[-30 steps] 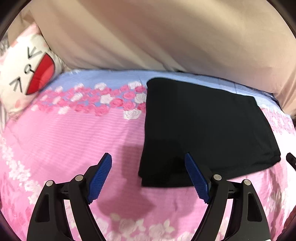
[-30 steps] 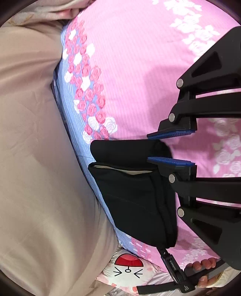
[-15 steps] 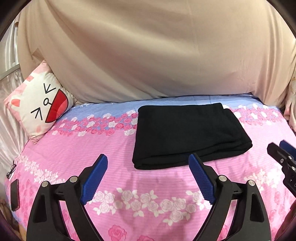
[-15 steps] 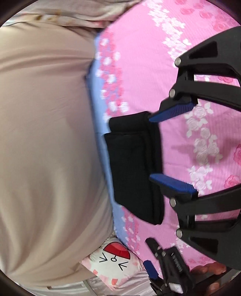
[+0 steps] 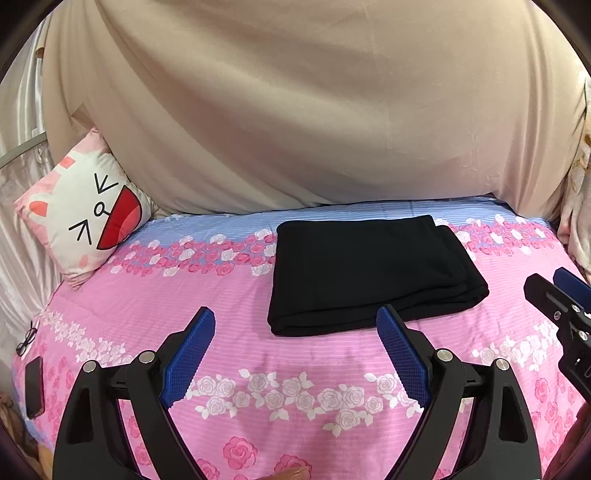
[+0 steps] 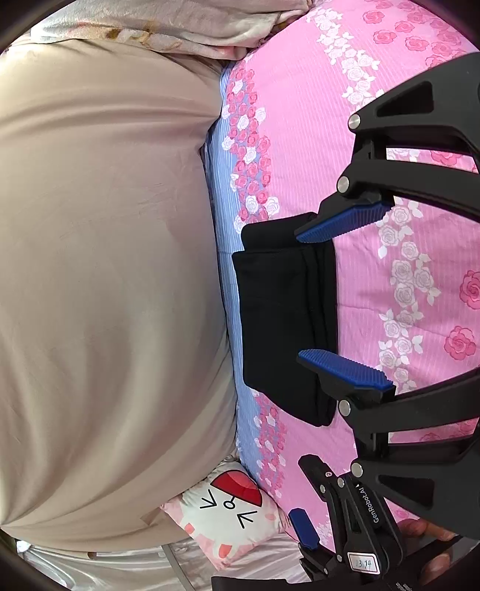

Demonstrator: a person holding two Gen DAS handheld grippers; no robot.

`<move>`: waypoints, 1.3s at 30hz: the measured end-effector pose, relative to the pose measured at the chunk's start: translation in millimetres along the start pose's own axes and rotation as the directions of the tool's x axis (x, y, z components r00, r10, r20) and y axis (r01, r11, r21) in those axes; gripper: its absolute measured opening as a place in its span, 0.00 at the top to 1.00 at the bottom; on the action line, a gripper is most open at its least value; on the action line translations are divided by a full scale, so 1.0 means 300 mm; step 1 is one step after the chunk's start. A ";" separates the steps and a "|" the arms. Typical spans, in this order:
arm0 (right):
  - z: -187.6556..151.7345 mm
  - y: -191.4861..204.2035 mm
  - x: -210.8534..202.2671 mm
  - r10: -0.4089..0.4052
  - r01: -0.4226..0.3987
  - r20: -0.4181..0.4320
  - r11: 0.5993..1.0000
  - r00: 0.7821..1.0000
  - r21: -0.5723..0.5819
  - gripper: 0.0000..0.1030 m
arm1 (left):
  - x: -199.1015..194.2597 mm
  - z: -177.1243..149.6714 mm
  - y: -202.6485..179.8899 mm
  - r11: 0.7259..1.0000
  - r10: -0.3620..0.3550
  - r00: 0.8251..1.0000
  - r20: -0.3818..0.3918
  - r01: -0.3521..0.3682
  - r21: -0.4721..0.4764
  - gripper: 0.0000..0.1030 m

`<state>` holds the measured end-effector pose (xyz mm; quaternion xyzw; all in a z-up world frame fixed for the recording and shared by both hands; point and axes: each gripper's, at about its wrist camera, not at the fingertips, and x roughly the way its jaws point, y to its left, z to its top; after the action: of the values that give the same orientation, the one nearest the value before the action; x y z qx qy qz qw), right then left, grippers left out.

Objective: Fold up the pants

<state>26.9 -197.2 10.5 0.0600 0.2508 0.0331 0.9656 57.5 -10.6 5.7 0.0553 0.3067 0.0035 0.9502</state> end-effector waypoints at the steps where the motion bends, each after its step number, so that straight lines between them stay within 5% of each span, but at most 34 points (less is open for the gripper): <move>1: 0.000 0.003 -0.001 0.000 0.000 0.000 1.000 1.000 -0.001 0.43 | -0.003 -0.001 0.000 1.000 -0.001 1.000 0.002 0.001 0.002 0.16; 39: -0.007 0.028 -0.016 -0.008 0.008 0.003 1.000 1.000 -0.004 0.43 | -0.022 -0.007 -0.008 1.000 -0.015 1.000 0.007 0.015 0.014 0.16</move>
<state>21.4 -189.2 12.2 0.0573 0.2494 0.0298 0.9662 50.9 -13.1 7.8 0.0596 0.3039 -0.0060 0.9508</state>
